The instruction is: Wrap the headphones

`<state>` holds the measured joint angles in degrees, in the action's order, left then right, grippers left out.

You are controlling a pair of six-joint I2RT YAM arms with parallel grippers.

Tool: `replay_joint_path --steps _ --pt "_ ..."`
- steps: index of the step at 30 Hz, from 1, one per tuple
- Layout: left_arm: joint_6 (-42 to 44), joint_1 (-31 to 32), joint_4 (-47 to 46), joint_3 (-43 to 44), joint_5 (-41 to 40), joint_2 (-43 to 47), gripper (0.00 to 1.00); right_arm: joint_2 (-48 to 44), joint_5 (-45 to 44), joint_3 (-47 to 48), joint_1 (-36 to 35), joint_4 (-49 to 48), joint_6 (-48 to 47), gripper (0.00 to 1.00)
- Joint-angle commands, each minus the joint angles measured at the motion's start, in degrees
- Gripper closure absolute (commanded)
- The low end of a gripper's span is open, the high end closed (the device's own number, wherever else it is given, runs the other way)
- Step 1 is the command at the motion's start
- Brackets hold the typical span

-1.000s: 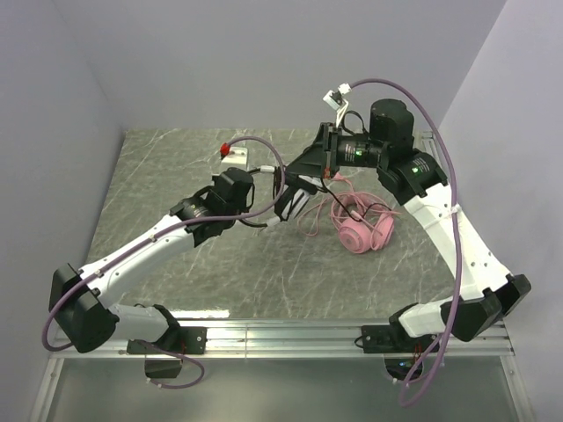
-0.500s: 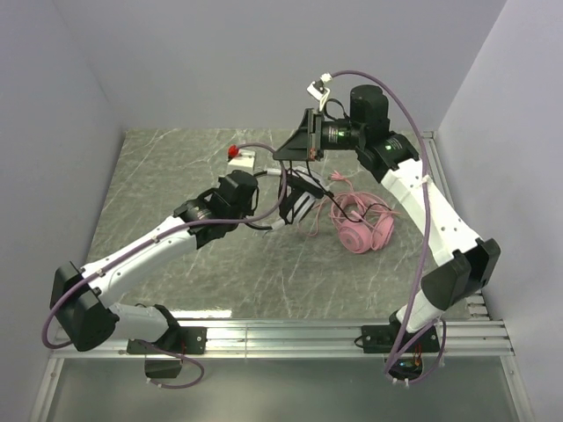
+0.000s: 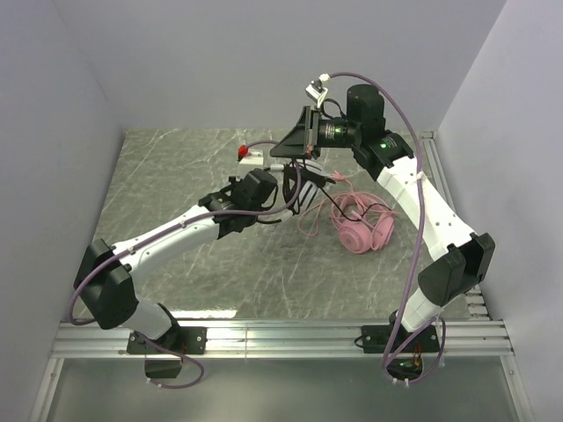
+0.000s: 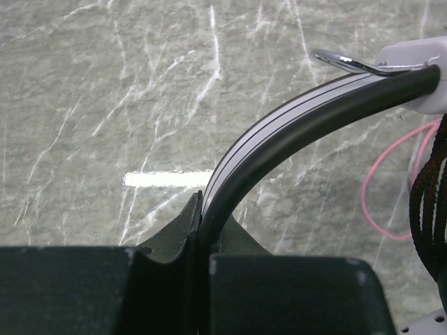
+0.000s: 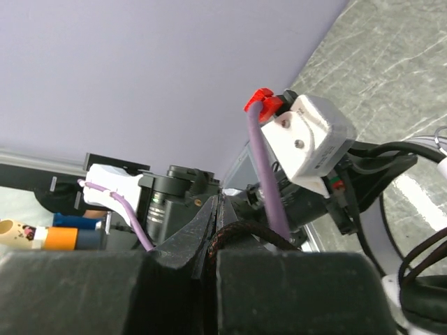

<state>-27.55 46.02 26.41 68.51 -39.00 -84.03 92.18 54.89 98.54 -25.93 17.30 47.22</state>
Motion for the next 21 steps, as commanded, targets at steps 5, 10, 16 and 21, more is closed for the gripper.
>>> replay_joint_path --steps 5,10,16,21 --pt "-5.1 -1.5 8.0 4.6 -3.8 -2.5 1.00 -6.2 -3.6 -2.1 -2.1 -8.7 0.3 1.00" --pt "-3.9 -4.7 5.2 3.1 -1.7 0.1 1.00 -10.2 -6.1 -8.5 -4.2 -10.1 2.1 1.00" --pt "-1.9 -4.7 5.4 3.4 -1.9 -0.9 1.00 -10.7 -7.5 -9.3 -5.0 -12.8 5.4 1.00" --pt "-3.6 -4.7 8.7 5.5 -4.1 -4.2 1.00 -9.4 -7.7 -5.0 -6.0 -12.6 7.2 1.00"
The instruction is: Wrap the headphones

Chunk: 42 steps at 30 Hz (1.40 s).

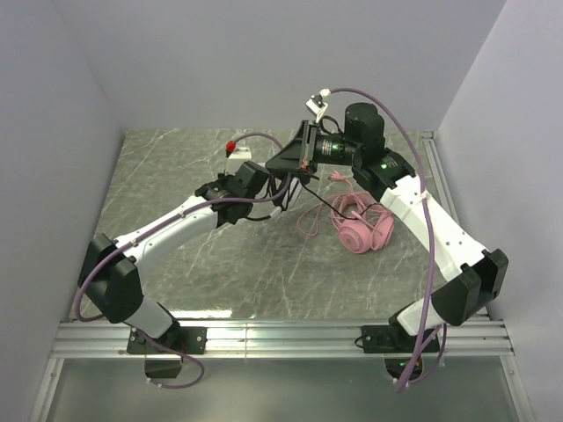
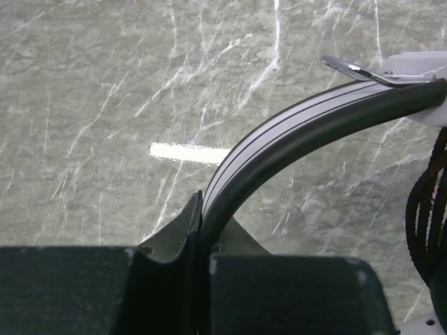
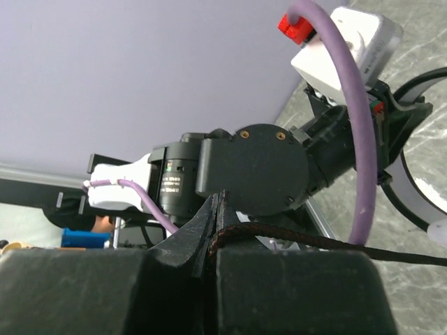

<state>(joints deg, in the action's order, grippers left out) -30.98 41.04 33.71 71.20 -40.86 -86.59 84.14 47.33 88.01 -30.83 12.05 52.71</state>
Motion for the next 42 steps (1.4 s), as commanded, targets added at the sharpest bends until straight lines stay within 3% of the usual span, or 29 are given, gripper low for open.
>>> replay_joint_path --steps 1,3,9,18,36,42 --pt "-0.5 0.3 2.2 3.2 -2.0 -2.1 1.00 -1.2 -0.2 5.9 -1.4 -7.1 1.5 1.00" --pt "-0.7 -0.3 2.6 3.9 -1.4 -3.1 1.00 -1.1 -0.5 7.0 -2.8 -5.8 0.6 1.00" --pt "-1.5 -7.7 1.1 4.0 12.9 -1.9 1.00 -3.9 -2.4 3.8 -5.9 -5.4 -1.2 1.00" --pt "-1.0 -10.6 -0.8 3.4 22.7 -0.8 1.00 -6.3 -2.7 1.7 -7.3 -6.2 -1.1 1.00" --pt "-1.1 -12.7 0.6 4.2 23.6 -1.3 1.00 -7.7 -6.9 -4.7 -17.9 -9.0 -2.1 1.00" --pt "0.9 -9.9 -0.1 3.4 18.9 -1.0 1.00 -3.7 -7.0 4.8 -18.2 -2.0 -5.9 1.00"
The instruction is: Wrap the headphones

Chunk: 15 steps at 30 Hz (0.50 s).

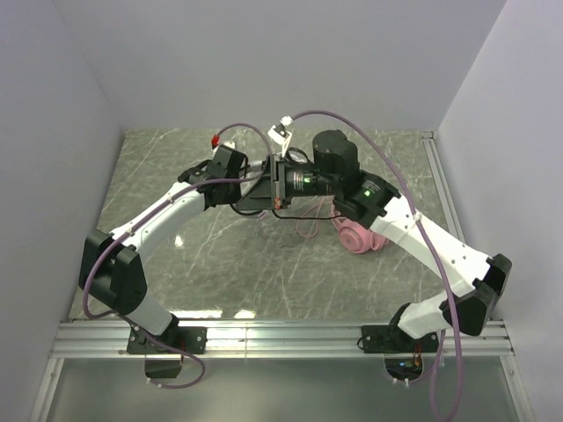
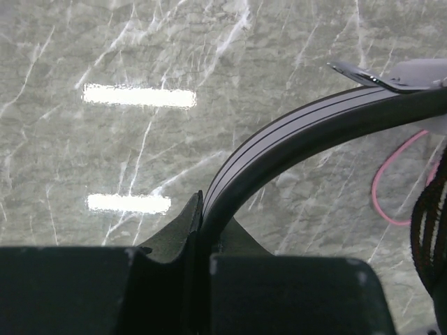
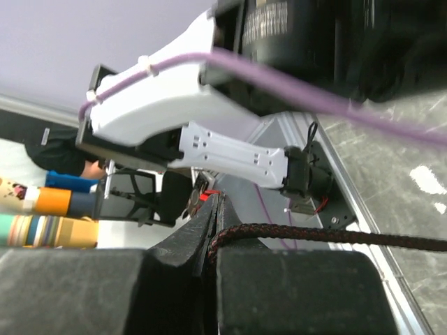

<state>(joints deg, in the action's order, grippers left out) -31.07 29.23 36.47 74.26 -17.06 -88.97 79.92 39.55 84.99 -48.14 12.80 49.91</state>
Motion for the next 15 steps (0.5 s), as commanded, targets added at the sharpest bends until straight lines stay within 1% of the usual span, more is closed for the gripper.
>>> replay_joint_path --steps 1,2,5,6,10,12,15 --pt "1.4 2.6 -2.8 0.2 -6.2 1.3 1.00 1.5 1.0 9.8 -0.6 -0.1 -3.8 1.00" --pt "1.5 3.3 -2.7 0.1 -7.4 1.3 1.00 2.5 1.1 13.8 -0.5 1.2 -4.9 1.00" --pt "1.7 6.1 -1.8 0.3 -12.2 1.0 1.00 6.6 2.8 19.1 1.1 3.6 -5.4 1.00" --pt "1.7 7.5 -1.7 0.2 -14.7 0.9 1.00 7.8 3.9 19.7 1.7 3.6 -5.3 1.00" --pt "2.4 10.8 -2.8 -1.5 -19.0 1.8 1.00 8.8 6.4 19.6 5.9 1.4 -3.4 1.00" --pt "2.6 12.6 -3.9 -2.1 -20.4 2.3 1.00 8.7 8.1 18.6 9.1 -1.4 -1.3 1.00" --pt "3.0 14.3 -4.6 -2.9 -22.7 2.8 1.00 8.8 10.3 17.8 11.9 -3.7 0.4 1.00"
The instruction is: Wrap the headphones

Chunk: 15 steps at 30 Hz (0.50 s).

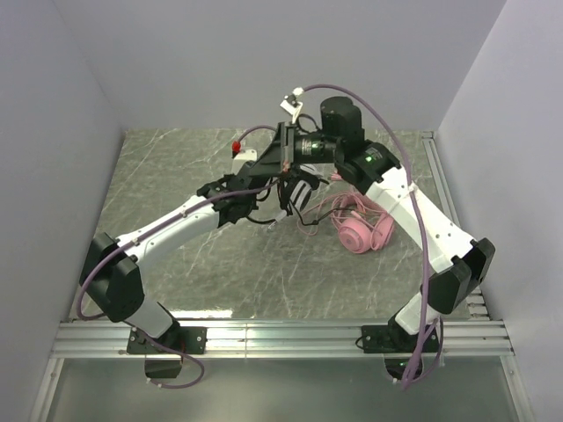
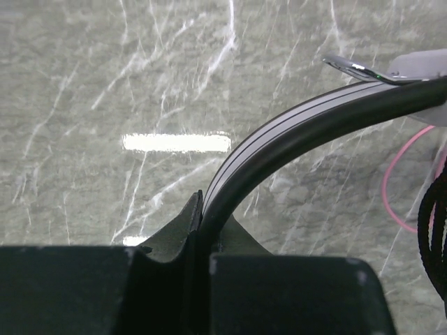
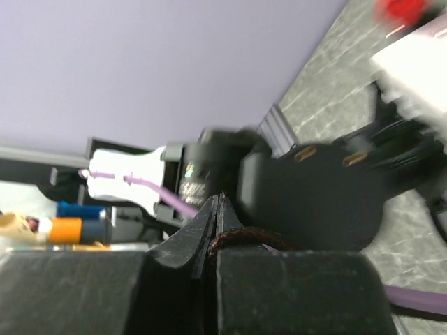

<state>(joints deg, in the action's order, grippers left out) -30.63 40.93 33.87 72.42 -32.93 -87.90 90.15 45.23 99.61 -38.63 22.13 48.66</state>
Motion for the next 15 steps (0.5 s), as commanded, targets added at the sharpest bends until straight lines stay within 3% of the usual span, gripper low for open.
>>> replay_joint_path --steps 1,15 --pt "2.6 2.9 -2.1 -1.3 -7.2 1.8 1.00 -1.6 5.2 3.0 4.2 -13.9 2.1 1.00" --pt "5.8 7.1 -10.0 -6.4 -4.1 8.2 1.00 -0.1 10.6 -5.2 11.4 -27.9 11.2 1.00"
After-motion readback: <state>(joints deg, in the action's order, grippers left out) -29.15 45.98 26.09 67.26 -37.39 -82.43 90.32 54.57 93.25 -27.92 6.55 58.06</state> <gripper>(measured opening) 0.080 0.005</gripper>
